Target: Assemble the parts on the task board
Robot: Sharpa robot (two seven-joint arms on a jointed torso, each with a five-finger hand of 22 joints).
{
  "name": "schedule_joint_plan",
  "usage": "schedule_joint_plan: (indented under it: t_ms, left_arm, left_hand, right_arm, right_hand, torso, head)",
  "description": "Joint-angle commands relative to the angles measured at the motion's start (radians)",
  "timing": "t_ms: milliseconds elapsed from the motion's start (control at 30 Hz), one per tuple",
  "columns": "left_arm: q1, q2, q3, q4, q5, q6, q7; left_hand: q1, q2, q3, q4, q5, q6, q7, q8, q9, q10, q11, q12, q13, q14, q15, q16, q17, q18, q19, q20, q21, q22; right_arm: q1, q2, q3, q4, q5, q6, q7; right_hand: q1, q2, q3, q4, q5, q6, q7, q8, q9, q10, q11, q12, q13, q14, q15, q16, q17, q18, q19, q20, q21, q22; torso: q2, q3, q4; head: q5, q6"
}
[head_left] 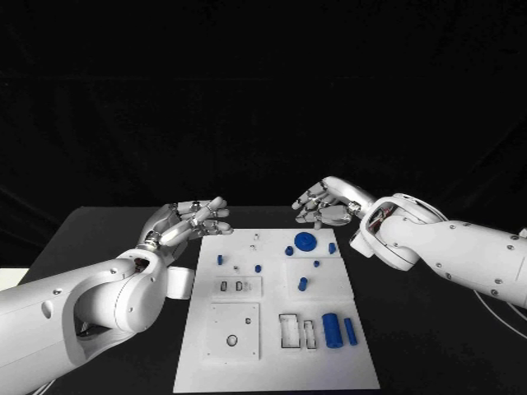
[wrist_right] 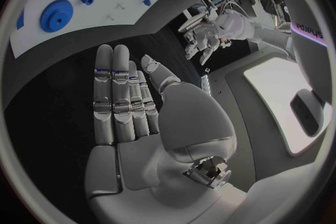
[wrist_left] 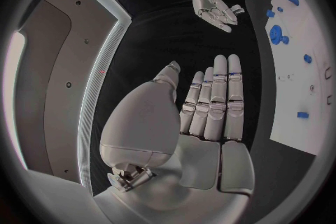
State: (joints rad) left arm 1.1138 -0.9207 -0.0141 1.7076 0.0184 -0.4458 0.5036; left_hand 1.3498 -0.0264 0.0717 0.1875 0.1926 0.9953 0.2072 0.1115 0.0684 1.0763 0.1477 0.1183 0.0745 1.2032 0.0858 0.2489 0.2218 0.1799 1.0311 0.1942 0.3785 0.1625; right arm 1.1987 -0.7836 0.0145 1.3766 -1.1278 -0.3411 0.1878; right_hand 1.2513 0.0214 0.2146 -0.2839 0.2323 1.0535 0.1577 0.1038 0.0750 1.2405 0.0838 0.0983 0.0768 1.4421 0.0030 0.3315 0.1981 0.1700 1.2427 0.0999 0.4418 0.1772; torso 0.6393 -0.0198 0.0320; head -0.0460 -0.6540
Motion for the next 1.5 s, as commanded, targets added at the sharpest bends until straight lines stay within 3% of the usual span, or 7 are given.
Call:
schedule_joint_plan:
  t_ms: [33,67,200,400,700,900,1500]
  left_arm:
    - [0.004,-0.014,0.003,0.035,0.036,0.043,-0.001]
    - [0.006,-0.019,0.004,0.045,0.039,0.044,-0.002]
    - [0.013,-0.036,0.007,0.081,0.045,0.049,-0.007]
    - [0.029,-0.053,0.009,0.117,0.048,0.054,-0.013]
    - [0.041,-0.070,0.010,0.143,0.048,0.058,-0.022]
    - [0.043,-0.071,0.010,0.142,0.050,0.058,-0.026]
    - [0.044,-0.073,0.010,0.141,0.055,0.061,-0.034]
  left_hand:
    - [0.003,0.002,0.000,-0.005,-0.003,0.006,0.002,-0.007,-0.002,0.004,0.001,-0.007,-0.002,0.002,0.001,-0.005,0.003,0.003,0.008,-0.001,0.006,0.002]
    - [0.003,0.002,0.000,-0.005,-0.003,0.006,0.003,-0.007,-0.002,0.004,0.001,-0.008,-0.002,0.001,0.001,-0.006,0.004,0.003,0.008,-0.001,0.006,0.002]
    - [0.002,0.001,-0.001,-0.006,-0.003,0.005,0.004,-0.010,-0.002,0.002,0.002,-0.012,-0.002,-0.001,0.002,-0.008,0.006,0.002,0.010,-0.001,0.008,0.003]
    - [0.001,0.001,-0.001,-0.007,-0.003,0.005,0.004,-0.012,-0.002,0.001,0.003,-0.014,-0.003,-0.003,0.002,-0.010,0.008,0.002,0.012,-0.001,0.010,0.004]
    - [-0.003,-0.001,-0.004,-0.010,-0.003,0.001,0.008,-0.020,-0.002,-0.003,0.006,-0.023,-0.004,-0.006,0.004,-0.015,0.014,0.001,0.014,-0.001,0.014,0.005]
    - [-0.003,-0.001,-0.005,-0.010,-0.003,0.000,0.008,-0.021,-0.002,-0.004,0.006,-0.025,-0.004,-0.006,0.004,-0.016,0.016,0.001,0.014,-0.001,0.014,0.005]
    - [-0.005,-0.001,-0.006,-0.012,-0.003,-0.002,0.010,-0.025,-0.003,-0.007,0.008,-0.030,-0.005,-0.005,0.005,-0.017,0.020,0.001,0.015,0.000,0.016,0.006]
  right_arm:
    - [0.011,0.002,0.002,0.010,-0.330,0.085,-0.152]
    - [0.014,0.003,0.003,0.013,-0.365,0.094,-0.168]
    - [0.024,0.008,0.004,0.025,-0.481,0.123,-0.215]
    - [0.028,0.012,0.005,0.040,-0.583,0.162,-0.255]
    - [0.029,0.018,0.005,0.044,-0.641,0.217,-0.276]
    - [0.028,0.020,0.005,0.047,-0.654,0.241,-0.275]
    - [0.021,0.025,0.005,0.043,-0.689,0.303,-0.285]
  right_hand:
    - [-0.030,-0.039,0.030,0.005,-0.018,0.055,-0.016,-0.026,0.005,0.009,-0.014,-0.036,0.004,0.070,-0.030,0.266,0.176,0.007,0.122,-0.037,0.156,0.084]
    - [-0.035,-0.046,0.036,0.006,-0.024,0.057,-0.017,-0.032,0.005,0.001,-0.016,-0.031,0.006,0.065,-0.029,0.386,0.287,0.008,0.135,-0.040,0.192,0.109]
    - [-0.044,-0.056,0.060,0.012,-0.033,0.068,-0.025,-0.039,0.008,-0.023,-0.019,-0.034,0.009,0.073,-0.028,0.679,0.596,-0.047,0.203,-0.042,0.552,0.547]
    - [-0.048,-0.072,0.094,0.028,-0.039,0.059,-0.026,-0.040,0.008,-0.040,-0.015,-0.030,0.017,0.068,-0.025,0.868,0.807,-0.071,0.201,-0.032,0.742,0.767]
    - [-0.045,-0.089,0.121,0.046,-0.069,0.052,-0.015,-0.040,0.009,-0.067,-0.005,-0.035,0.012,0.066,-0.016,0.940,0.886,-0.072,0.184,-0.021,0.796,0.820]
    - [-0.044,-0.099,0.120,0.060,-0.115,0.052,-0.009,-0.040,0.009,-0.081,0.001,-0.035,0.003,0.062,-0.010,0.947,0.888,-0.071,0.175,-0.013,0.806,0.827]
    - [-0.040,-0.100,0.120,0.072,-0.121,0.057,-0.014,-0.039,0.009,-0.084,-0.001,-0.034,-0.003,0.061,-0.009,0.954,0.893,-0.070,0.170,-0.010,0.811,0.828]
  torso:
    - [0.034,-0.0048,0.0204]
    - [0.040,-0.0054,0.0231]
    - [0.058,-0.0077,0.0303]
    - [0.080,-0.0106,0.0427]
    - [0.100,-0.0128,0.0564]
    - [0.105,-0.0124,0.0583]
    - [0.123,-0.0116,0.0671]
  head:
    - [-0.017,0.004]
    - [-0.020,0.007]
    - [-0.028,0.012]
    - [-0.041,0.017]
    - [-0.052,0.013]
    - [-0.055,0.012]
    - [-0.061,0.016]
